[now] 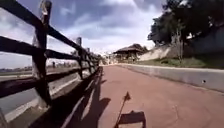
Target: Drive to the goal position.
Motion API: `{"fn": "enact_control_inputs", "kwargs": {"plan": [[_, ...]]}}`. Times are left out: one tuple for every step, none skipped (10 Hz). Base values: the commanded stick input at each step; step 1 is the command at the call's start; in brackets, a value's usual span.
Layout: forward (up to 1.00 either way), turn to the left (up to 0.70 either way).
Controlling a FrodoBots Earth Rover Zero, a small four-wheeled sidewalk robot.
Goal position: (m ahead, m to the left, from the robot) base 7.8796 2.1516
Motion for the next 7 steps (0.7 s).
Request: {"fn": "enact_control_inputs", "kwargs": {"plan": [[0.7,-0.06],[0.7,-0.06],[0.7,-0.06],[0.7,-0.06],[0.7,-0.06],[0.7,-0.06],[0.7,-0.06]]}}
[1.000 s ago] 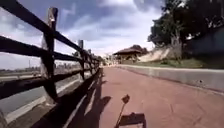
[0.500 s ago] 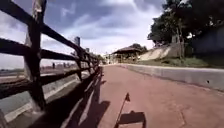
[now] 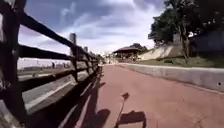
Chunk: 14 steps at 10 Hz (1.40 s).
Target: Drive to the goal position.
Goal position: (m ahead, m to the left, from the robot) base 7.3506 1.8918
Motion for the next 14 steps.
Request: {"fn": "enact_control_inputs", "kwargs": {"plan": [[0.7,-0.06],[0.7,-0.06],[0.7,-0.06],[0.7,-0.06],[0.7,-0.06],[0.7,-0.06],[0.7,-0.06],[0.7,-0.06],[0.7,-0.06],[0.7,-0.06],[0.7,-0.06],[0.7,-0.06],[0.7,-0.06],[0.7,-0.06]]}}
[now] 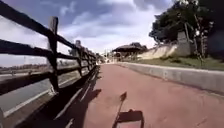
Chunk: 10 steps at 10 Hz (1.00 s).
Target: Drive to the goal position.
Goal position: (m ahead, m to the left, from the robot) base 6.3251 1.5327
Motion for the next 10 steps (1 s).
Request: {"fn": "enact_control_inputs", "kwargs": {"plan": [[0.7,-0.06],[0.7,-0.06],[0.7,-0.06],[0.7,-0.06],[0.7,-0.06],[0.7,-0.06],[0.7,-0.06],[0.7,-0.06],[0.7,-0.06],[0.7,-0.06]]}}
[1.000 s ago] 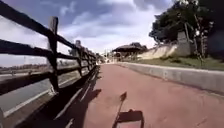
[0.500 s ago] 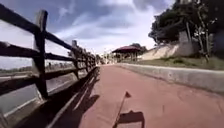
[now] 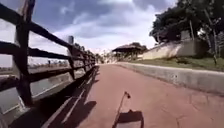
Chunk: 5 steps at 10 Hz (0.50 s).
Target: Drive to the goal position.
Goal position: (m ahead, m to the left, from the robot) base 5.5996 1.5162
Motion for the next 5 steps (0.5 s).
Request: {"fn": "enact_control_inputs", "kwargs": {"plan": [[0.7,-0.06],[0.7,-0.06],[0.7,-0.06],[0.7,-0.06],[0.7,-0.06]]}}
